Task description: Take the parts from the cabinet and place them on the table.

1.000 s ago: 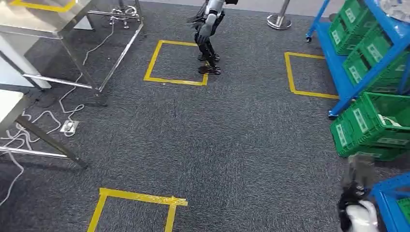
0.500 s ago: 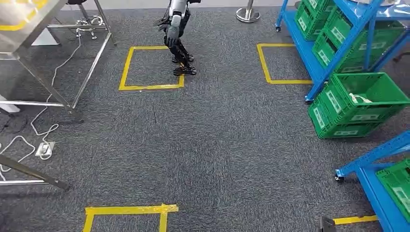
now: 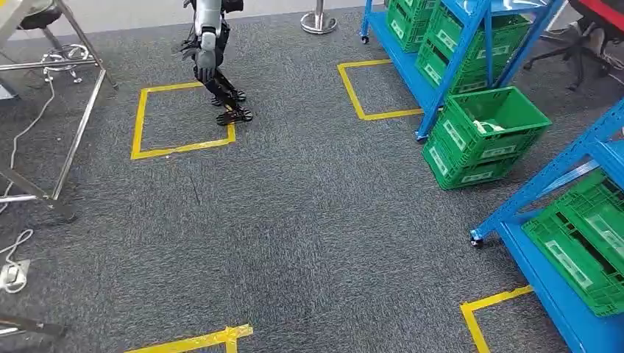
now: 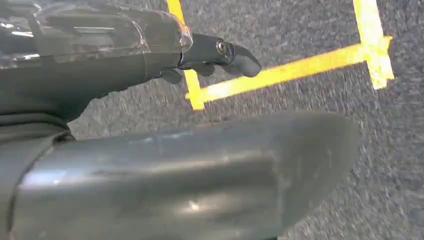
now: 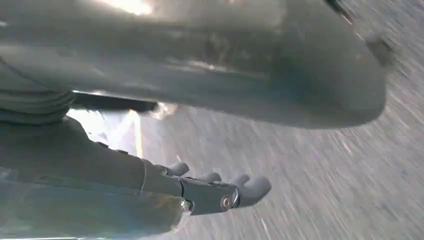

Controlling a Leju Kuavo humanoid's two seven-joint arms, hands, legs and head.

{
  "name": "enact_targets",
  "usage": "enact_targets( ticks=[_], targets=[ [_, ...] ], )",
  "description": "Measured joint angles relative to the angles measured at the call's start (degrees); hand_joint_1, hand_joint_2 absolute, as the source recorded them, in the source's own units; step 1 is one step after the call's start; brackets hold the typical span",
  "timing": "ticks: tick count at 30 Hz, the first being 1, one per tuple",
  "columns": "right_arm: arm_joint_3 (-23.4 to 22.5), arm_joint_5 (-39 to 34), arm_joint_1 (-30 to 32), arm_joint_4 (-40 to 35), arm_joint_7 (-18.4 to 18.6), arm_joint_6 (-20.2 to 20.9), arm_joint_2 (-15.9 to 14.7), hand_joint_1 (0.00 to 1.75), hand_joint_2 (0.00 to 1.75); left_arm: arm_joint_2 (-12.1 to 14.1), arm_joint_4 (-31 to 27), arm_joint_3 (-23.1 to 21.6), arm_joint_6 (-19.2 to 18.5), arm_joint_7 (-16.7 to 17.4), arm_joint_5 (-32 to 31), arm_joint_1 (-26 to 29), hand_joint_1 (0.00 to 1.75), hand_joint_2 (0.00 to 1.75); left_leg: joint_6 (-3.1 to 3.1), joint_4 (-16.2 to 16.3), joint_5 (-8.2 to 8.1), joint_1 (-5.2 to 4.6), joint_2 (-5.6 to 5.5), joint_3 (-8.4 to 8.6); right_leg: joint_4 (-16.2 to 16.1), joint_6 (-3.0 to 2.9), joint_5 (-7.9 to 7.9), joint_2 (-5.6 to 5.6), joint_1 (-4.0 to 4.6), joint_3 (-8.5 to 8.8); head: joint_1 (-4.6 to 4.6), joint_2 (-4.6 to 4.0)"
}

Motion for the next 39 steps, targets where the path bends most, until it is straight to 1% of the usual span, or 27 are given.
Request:
enact_targets(
  ticks=[1, 2, 3, 5, 6, 7, 8, 10, 11, 12, 13, 15, 16, 18, 20, 21, 22, 23, 24, 26, 28, 29, 31, 34, 37, 38, 39],
  targets=[
    [0.13, -0.39, 0.08, 0.28, 0.39, 0.43, 0.65, 0.0, 0.0, 0.04, 0.0, 0.0, -0.02, 0.17, -0.13, -0.19, 0.0, 1.75, 0.33, -0.45, 0.33, 0.22, 0.84, 0.24, 0.86, 0.11, -0.69, -1.38, 0.04, -0.18, 0.11, 0.0],
    [0.2, -0.5, 0.09, 0.48, 0.68, 0.61, 1.13, 0.0, 0.0, 0.15, 0.0, 0.0, 0.02, 0.22, -0.39, -0.27, 0.0, 1.75, 0.48, -0.59, 0.37, 0.18, 1.36, 0.31, 2.98, 0.4, -2.5, -3.52, 0.07, -1.13, 0.78, 0.0],
    [0.33, -0.74, -0.01, 0.59, 0.72, 0.65, 1.52, 0.0, 0.0, 0.22, 0.0, 0.0, 0.2, 0.35, -0.7, -0.25, 0.0, 1.75, 0.67, -0.59, 0.35, 0.09, 2.25, 0.33, 6.99, 0.77, -4.97, -4.83, -0.06, -2.91, 1.42, 0.0],
    [0.57, -1.03, -0.09, 0.65, 0.72, 1.05, 2.47, 0.0, 0.0, 0.39, 0.02, -0.09, 0.48, 1.12, -1.2, -0.23, 0.0, 1.75, 0.68, -0.54, 0.27, 0.04, 3.97, 0.2, 15.69, 1.24, -9.04, -6.0, -0.2, -6.84, 1.66, 0.0],
    [0.63, -1.24, -0.03, 0.7, 0.72, 1.31, 2.9, 0.0, 0.0, 0.5, 0.04, -0.2, 0.55, 1.85, -1.51, -0.28, 0.0, 1.75, 0.62, -0.53, 0.22, 0.04, 4.67, 0.16, 17.76, 1.43, -9.34, -6.26, -0.32, -7.62, 1.86, 0.0],
    [0.79, -1.55, 0.07, 0.85, 0.72, 1.46, 3.17, 0.0, 0.0, 0.59, 0.04, -0.31, 0.66, 2.52, -1.82, -0.32, 0.0, 1.75, 0.52, -0.53, 0.15, 0.04, 5.25, 0.17, 17.06, 1.5, -8.39, -6.39, -0.48, -7.0, 1.99, 0.0],
    [1.01, -1.7, 0.2, 1.03, 0.72, 1.59, 3.36, 0.0, 0.0, 0.68, 0.02, -0.39, 0.89, 3.56, -2.23, -0.41, 0.0, 1.75, 0.44, -0.52, 0.09, 0.04, 5.71, 0.22, 13.9, 1.45, -6.35, -6.53, -0.6, -5.2, 2.12, 0.0],
    [1.07, -1.88, 0.29, 1.18, 0.98, 1.7, 3.63, 0.0, 0.0, 0.76, 0.02, -0.83, 1.99, 5.91, -3.17, -0.69, 0.0, 1.75, 0.06, -0.53, -0.14, 0.08, 5.93, 0.56, 3.26, 0.93, -1.62, -6.76, -0.58, 0.68, 2.49, 0.0],
    [1.09, -1.9, 0.25, 1.22, 1.35, 1.75, 3.65, 0.0, 0.0, 0.76, 0.02, -1.16, 2.45, 7.03, -3.58, -0.88, 0.0, 1.75, -0.18, -0.51, -0.2, -0.03, 6.05, 0.52, 0.29, 0.59, -1.86, -6.9, -0.45, 2.2, 2.67, 0.0],
    [1.2, -1.9, 0.29, 1.33, 1.62, 1.86, 3.69, 0.0, 0.0, 0.83, 0.02, -1.42, 2.56, 7.7, -3.76, -1.12, 0.0, 1.75, -0.53, -0.31, -0.28, -0.24, 6.04, 0.35, -0.69, 0.35, -2.12, -7.0, -0.29, 2.65, 2.67, 0.0],
    [1.42, -1.9, 0.29, 1.44, 1.96, 1.9, 3.76, 0.0, 0.0, 0.85, 0.02, -1.49, 2.56, 8.33, -3.85, -1.18, 0.0, 1.75, -0.85, -0.41, -0.08, -0.17, 6.02, 0.27, -0.46, 0.18, -2.18, -7.08, -0.19, 2.52, 2.54, 0.0],
    [1.55, -1.92, 0.37, 1.51, 2.23, 1.97, 4.26, 0.0, 0.0, 0.92, 0.02, -1.84, 2.58, 8.68, -4.04, -1.14, 0.0, 1.75, 0.17, 0.59, -0.63, -0.29, 5.52, 0.08, -0.25, 0.94, -2.17, -7.3, -0.34, 2.55, 2.23, 0.0],
    [1.55, -1.94, 0.36, 1.64, 2.25, 1.97, 4.22, 0.0, 0.0, 0.94, 0.02, -1.9, 2.58, 8.68, -4.04, -1.15, 0.0, 1.75, 0.09, 1.3, -0.85, -0.24, 5.17, -0.32, 0.67, 0.63, -2.71, -7.42, -0.25, 2.14, 1.94, 0.0],
    [1.55, -1.99, 0.35, 1.79, 2.27, 1.97, 4.19, 0.0, 0.0, 0.94, 0.02, -2.16, 2.58, 8.83, -4.11, -1.14, 0.0, 1.75, -0.92, 3.99, -2.39, -0.16, 4.87, -1.39, 3.71, 0.31, -4.32, -7.63, -0.21, 0.86, 1.79, 0.0],
    [1.57, -2.05, 0.26, 1.86, 2.27, 1.97, 4.39, 0.0, 0.0, 1.07, 0.02, -2.36, 2.58, 9.03, -4.22, -1.12, 0.0, 1.75, -0.9, 6.79, -3.95, -0.17, 4.72, -2.39, 6.68, 0.08, -5.95, -7.75, -0.2, -0.17, 1.47, 0.0],
    [1.57, -2.08, 0.25, 1.92, 2.27, 1.97, 4.48, 0.0, 0.0, 1.16, 0.04, -2.45, 2.58, 9.16, -4.22, -1.11, 0.0, 1.75, -0.56, 6.82, -3.97, -0.17, 4.52, -2.15, 6.59, 0.13, -6.09, -7.86, -0.21, 0.14, 1.29, 0.0],
    [1.57, -2.08, 0.16, 1.94, 2.27, 1.94, 4.57, 0.0, 0.0, 1.25, 0.02, -2.65, 2.58, 9.16, -4.22, -1.15, 0.0, 1.75, 0.3, 6.87, -3.78, -0.18, 4.34, -2.34, 6.59, 0.12, -6.08, -7.91, -0.16, 0.06, 0.94, 0.0],
    [1.59, -2.1, 0.0, 1.94, 2.25, 1.88, 4.59, 0.0, 0.0, 1.31, 0.02, -2.8, 2.58, 9.18, -4.2, -1.14, 0.0, 1.75, 0.32, 7.05, -4.1, -0.15, 4.27, -2.43, 6.76, 0.09, -6.1, -7.9, -0.1, -0.08, 0.81, 0.0],
    [1.66, -2.14, -0.09, 1.97, 2.07, 1.57, 4.63, 0.0, 0.0, 1.33, 0.02, -2.82, 2.49, 9.22, -4.02, -1.05, 0.0, 1.75, 0.26, 7.06, -4.12, -0.11, 4.2, -2.41, 6.87, -0.01, -6.2, -7.89, -0.03, -0.05, 0.7, 0.0],
    [1.88, -2.12, -0.1, 1.97, 0.74, -0.36, 4.59, 0.0, 0.0, 1.33, 0.02, -2.82, 2.34, 9.16, -2.82, -0.99, 0.0, 1.75, -0.96, 7.14, -4.53, -0.02, 4.21, -2.47, 7.24, -0.26, -6.42, -7.9, 0.01, -0.18, 0.68, 0.0],
    [1.94, -2.08, -0.1, 1.97, -0.57, -2.4, 4.59, 0.0, 0.0, 1.35, 0.04, -2.82, 2.43, 9.16, -2.4, -0.74, 0.0, 1.75, -1.05, 7.27, -4.55, -0.01, 4.13, -2.58, 7.31, -0.04, -6.59, -7.87, 0.02, -0.28, 0.48, 0.0],
    [1.94, -2.08, -0.05, 1.97, -0.87, -2.82, 4.59, 0.0, 0.0, 1.42, 0.04, -2.82, 2.45, 9.16, -2.36, -0.59, 0.0, 1.75, -1.09, 7.42, -4.52, 0.03, 4.15, -2.63, 7.44, -0.12, -6.63, -7.82, 0.04, -0.32, 0.55, 0.0],
    [1.99, -2.08, -0.02, 1.99, -1.18, -3.06, 4.52, 0.0, 0.0, 1.49, 0.04, -2.82, 2.45, 9.14, -2.34, -0.38, 0.0, 1.75, -1.67, 7.65, -4.16, 0.05, 4.16, -2.92, 7.61, -0.43, -6.39, -7.82, 0.04, -0.6, 0.61, 0.0],
    [2.43, -2.05, -0.08, 1.99, -1.77, -3.98, 4.52, 0.0, 0.0, 1.51, 0.04, -2.82, 3.26, 8.79, -2.42, -0.37, 0.0, 1.75, -1.08, 7.82, -3.79, 0.05, 4.16, -3.81, 7.64, -0.15, -6.1, -7.84, 0.04, -1.32, 0.57, 0.0],
    [2.51, -2.05, -0.32, 1.99, -2.34, -4.66, 4.48, 0.0, 0.0, 1.57, 0.04, -2.82, 4.48, 8.37, -2.8, -0.4, 0.0, 1.75, -1.26, 7.84, -3.21, 0.03, 4.17, -5.01, 7.62, -0.33, -5.56, -7.87, 0.05, -2.49, 0.57, 0.0],
    [2.51, -2.05, -0.41, 1.99, -2.41, -4.77, 4.48, 0.0, 0.0, 1.62, 0.04, -2.82, 4.57, 8.3, -2.82, -0.41, 0.0, 1.75, -1.0, 7.88, -3.04, 0.02, 4.19, -5.39, 7.62, -0.19, -5.28, -7.86, 0.04, -2.87, 0.57, 0.0],
    [2.51, -2.05, -0.48, 1.99, -2.49, -4.83, 4.46, 0.0, 0.0, 1.64, 0.02, -2.82, 4.57, 8.28, -2.84, -0.45, 0.0, 1.75, -1.01, 7.88, -2.95, 0.0, 4.2, -5.71, 7.62, -0.34, -5.19, -7.85, 0.04, -3.19, 0.61, 0.0]
  ],
)
